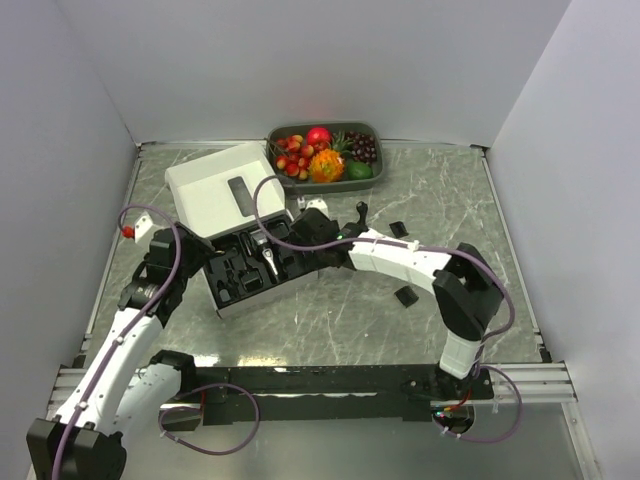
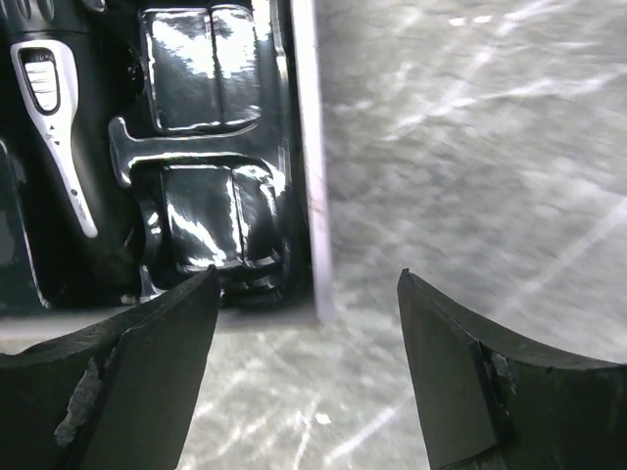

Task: Sort the hair-cutting tools

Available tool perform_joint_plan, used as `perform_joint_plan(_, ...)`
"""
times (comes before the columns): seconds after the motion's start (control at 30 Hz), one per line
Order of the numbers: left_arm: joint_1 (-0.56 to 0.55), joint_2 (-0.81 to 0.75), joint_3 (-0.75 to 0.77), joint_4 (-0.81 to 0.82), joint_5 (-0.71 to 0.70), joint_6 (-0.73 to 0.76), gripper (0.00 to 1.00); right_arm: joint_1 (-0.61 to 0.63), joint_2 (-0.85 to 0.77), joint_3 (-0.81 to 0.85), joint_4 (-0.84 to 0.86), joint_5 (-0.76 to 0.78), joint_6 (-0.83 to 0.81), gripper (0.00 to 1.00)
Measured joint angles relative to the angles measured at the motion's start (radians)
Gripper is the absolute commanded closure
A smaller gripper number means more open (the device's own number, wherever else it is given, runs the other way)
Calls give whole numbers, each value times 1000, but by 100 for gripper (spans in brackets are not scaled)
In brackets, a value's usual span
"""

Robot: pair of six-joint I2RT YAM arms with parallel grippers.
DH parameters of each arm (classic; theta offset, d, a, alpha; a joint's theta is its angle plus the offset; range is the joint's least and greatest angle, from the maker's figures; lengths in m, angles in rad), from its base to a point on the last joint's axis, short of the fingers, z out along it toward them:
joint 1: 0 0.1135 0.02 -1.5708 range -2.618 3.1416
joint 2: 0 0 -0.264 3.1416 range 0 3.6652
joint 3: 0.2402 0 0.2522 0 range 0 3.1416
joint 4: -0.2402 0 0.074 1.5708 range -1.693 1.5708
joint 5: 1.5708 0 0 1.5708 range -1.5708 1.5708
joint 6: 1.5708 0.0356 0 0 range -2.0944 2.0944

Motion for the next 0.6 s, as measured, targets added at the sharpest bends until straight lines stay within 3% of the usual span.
perform_joint_plan(0.17,-5,-24,0,0,0,1,35,-59,-53,76,-79,32,2,18)
perform_joint_plan(0.33,-14,-57,0,0,-2,1,35,-230,-50,113,-73,50,20,17)
perform_joint_plan(0.6,-28,-79,-2,0,-2,5,35,-391,127,246,-58,29,32,16)
